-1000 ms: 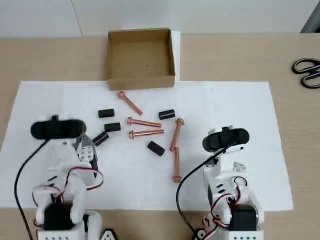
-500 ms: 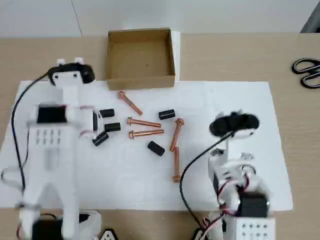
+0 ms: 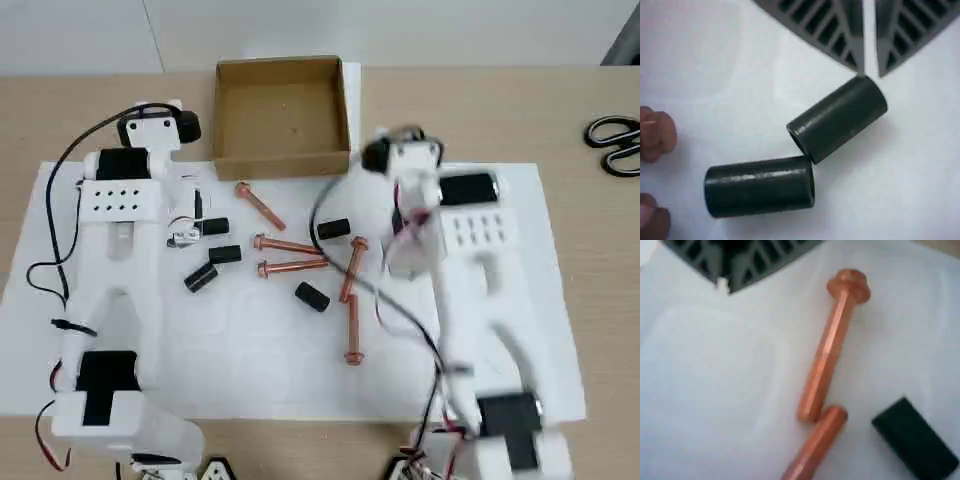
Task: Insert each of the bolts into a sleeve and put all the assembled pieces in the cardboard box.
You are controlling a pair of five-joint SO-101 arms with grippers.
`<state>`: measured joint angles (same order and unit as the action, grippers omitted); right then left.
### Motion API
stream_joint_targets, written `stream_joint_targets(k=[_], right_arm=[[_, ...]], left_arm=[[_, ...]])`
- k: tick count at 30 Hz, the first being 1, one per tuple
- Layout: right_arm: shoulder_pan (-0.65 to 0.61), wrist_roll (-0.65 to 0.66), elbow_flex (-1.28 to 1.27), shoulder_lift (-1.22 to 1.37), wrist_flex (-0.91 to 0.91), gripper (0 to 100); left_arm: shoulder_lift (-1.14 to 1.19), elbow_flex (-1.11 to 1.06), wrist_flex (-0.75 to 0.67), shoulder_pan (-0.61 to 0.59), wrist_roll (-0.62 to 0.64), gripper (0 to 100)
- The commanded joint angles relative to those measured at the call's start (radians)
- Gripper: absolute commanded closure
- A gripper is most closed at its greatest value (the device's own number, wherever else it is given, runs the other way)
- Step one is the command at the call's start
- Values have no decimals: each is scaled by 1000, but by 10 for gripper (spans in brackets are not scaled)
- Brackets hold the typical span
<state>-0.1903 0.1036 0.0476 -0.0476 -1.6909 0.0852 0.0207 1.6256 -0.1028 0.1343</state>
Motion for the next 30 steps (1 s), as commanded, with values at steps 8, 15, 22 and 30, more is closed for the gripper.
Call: stream_joint_targets(k=[8, 15, 22, 30], right_arm=[[-131, 273, 385, 265, -13, 991], [-183, 617, 437, 427, 31, 972], [-137, 640, 552, 572, 136, 782], [-194, 640, 589, 676, 211, 800]], left_arm=[[-6, 42, 37, -8, -9, 994], [-6, 42, 58, -6, -245, 994], [-6, 42, 77, -6, -322, 994], [-6, 42, 77, -6, -327, 994]])
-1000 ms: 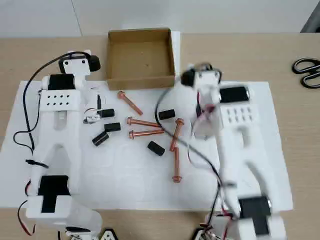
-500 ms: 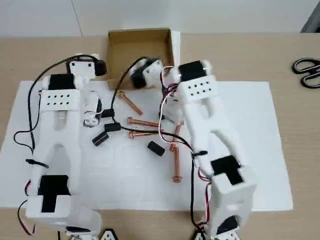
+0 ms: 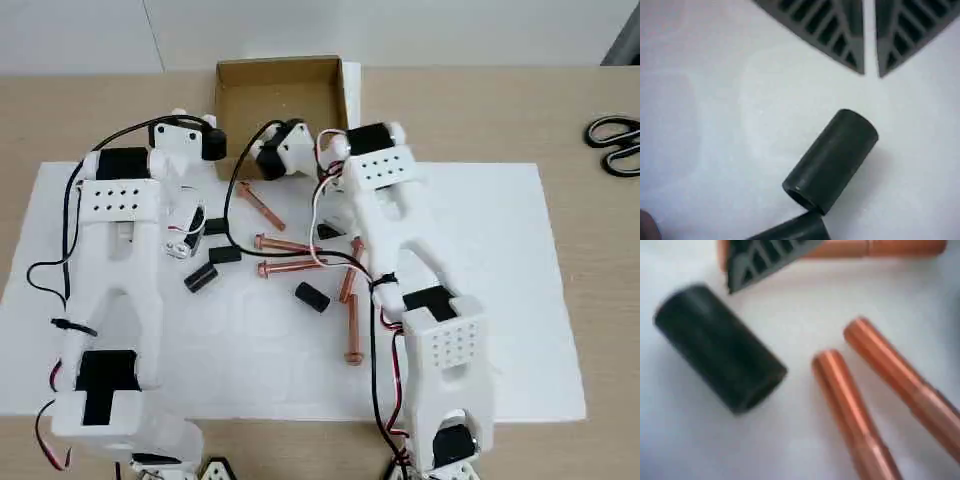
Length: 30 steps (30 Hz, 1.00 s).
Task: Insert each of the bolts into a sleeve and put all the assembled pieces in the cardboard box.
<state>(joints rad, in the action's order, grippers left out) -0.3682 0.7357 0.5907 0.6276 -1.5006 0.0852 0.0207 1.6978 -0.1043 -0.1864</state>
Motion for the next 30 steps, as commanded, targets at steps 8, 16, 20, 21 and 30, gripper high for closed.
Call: stream_joint_targets(k=[8, 16, 20, 21, 30], right_arm=[[-28, 8, 46, 59, 22, 800], [-33, 9, 46, 137, 50, 800], [-38, 9, 46, 171, 64, 800], [-39, 9, 46, 177, 64, 800], [-59, 2, 46, 197, 79, 958]], left_arm=[[-6, 42, 5, -5, -6, 994], [-6, 42, 3, -5, -3, 994], [-6, 42, 3, -5, -2, 994], [-6, 42, 3, -5, -2, 994], [-6, 42, 3, -5, -2, 994]])
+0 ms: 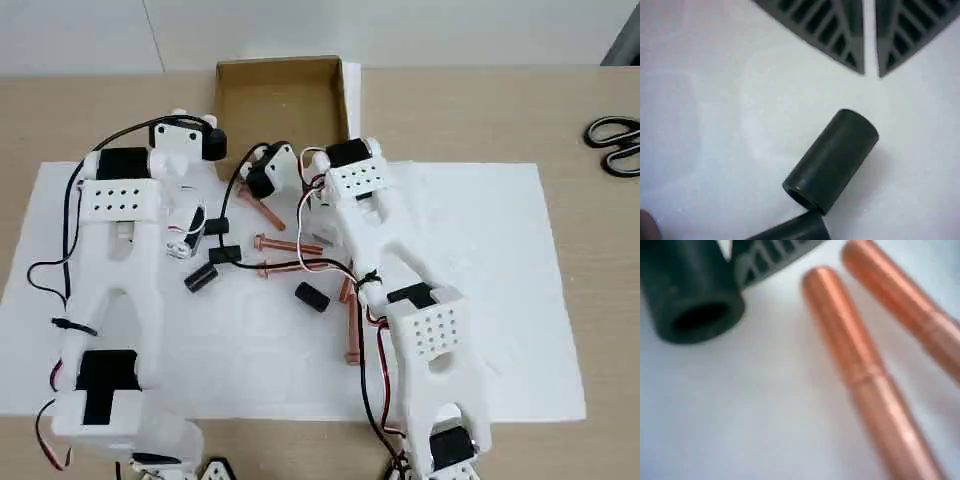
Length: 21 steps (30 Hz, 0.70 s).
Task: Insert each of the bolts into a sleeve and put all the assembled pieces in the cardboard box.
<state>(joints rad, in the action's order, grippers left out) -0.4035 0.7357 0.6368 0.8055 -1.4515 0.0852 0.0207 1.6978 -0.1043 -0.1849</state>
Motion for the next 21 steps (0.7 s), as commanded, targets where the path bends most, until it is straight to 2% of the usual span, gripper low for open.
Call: stream_joint_targets(k=[1, 10, 19, 21], right_arm=[[-24, 2, 0, 19, 35, 995], [-5, 3, 5, 8, 4, 995], [47, 0, 196, -96, -257, 995], [54, -43, 219, -128, -268, 995]], left_arm=[[-6, 42, 3, -5, -3, 994], [-6, 42, 3, -5, -3, 994], [-6, 42, 3, -5, -3, 994], [-6, 42, 3, -5, -2, 994]])
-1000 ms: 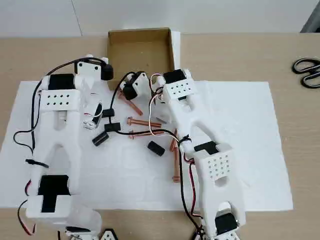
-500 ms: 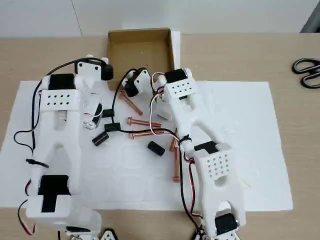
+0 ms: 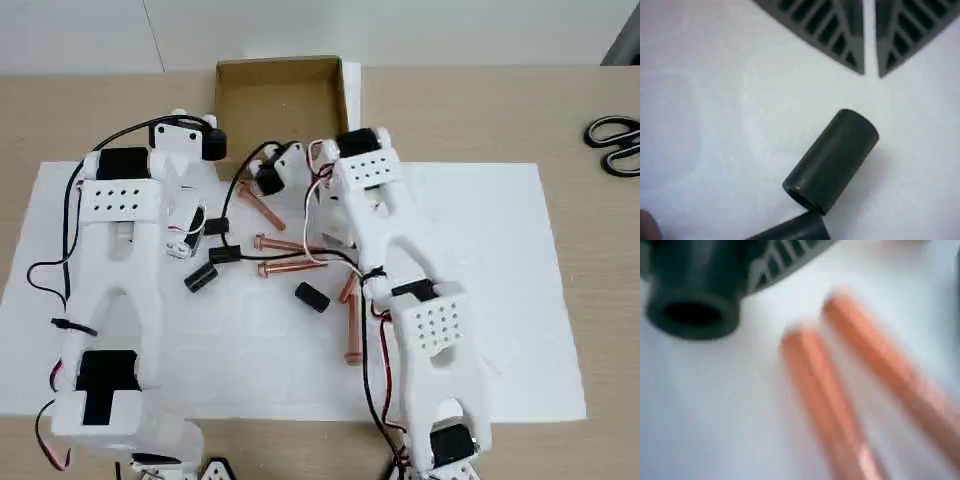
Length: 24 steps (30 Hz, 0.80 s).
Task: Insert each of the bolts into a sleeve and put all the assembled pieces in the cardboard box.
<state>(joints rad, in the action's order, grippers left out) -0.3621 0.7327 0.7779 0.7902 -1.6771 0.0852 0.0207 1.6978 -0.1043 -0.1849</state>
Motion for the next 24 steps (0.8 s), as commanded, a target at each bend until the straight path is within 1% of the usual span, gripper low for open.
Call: stream_joint_targets(k=[1, 6, 9, 12, 16, 19, 21, 24], right_arm=[[21, -72, 78, -134, -42, 995], [42, -236, 68, -251, -50, 995], [79, -388, 28, -308, -51, 995], [148, -523, -51, -377, -56, 995], [222, -632, -210, -489, -54, 995], [243, -701, -353, -573, -53, 995], [245, -726, -460, -639, -51, 995], [239, -733, -626, -728, -45, 992]], left_arm=[[-6, 42, 3, -5, -2, 994], [-6, 42, 3, 0, -2, 994], [-6, 42, 3, 2, -2, 994], [-6, 59, 3, 29, -2, 994], [3, 139, 26, 129, -5, 994], [28, 213, 51, 230, -2, 994], [58, 251, 52, 295, 5, 994], [135, 308, 52, 368, 52, 994]])
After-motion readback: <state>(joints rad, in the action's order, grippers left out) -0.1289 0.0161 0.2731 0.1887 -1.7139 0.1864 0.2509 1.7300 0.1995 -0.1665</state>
